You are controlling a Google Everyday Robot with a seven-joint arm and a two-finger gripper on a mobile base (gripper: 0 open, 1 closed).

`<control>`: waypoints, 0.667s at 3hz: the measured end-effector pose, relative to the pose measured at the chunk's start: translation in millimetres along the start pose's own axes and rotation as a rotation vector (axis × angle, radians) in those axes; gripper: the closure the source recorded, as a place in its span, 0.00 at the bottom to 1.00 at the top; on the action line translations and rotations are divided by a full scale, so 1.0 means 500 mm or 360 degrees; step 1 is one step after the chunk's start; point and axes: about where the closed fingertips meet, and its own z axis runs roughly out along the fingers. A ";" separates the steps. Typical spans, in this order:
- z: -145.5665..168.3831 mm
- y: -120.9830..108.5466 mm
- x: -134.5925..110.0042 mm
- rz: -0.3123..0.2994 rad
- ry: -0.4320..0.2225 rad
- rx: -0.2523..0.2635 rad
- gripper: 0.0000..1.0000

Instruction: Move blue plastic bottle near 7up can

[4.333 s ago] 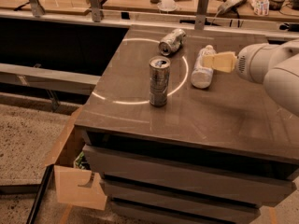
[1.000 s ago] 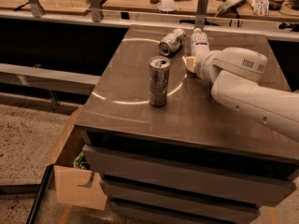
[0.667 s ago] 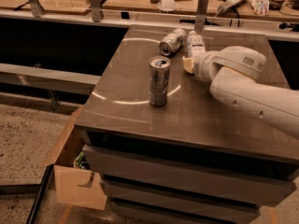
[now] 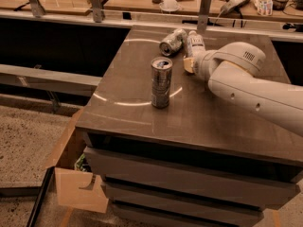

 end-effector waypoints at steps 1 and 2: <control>-0.001 0.000 -0.002 0.0000 0.0000 0.0000 0.35; 0.004 -0.002 -0.001 0.0002 0.0009 0.0003 0.12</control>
Offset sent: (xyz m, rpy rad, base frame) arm 0.0250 -0.0144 -0.0058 0.0015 0.0573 -0.0324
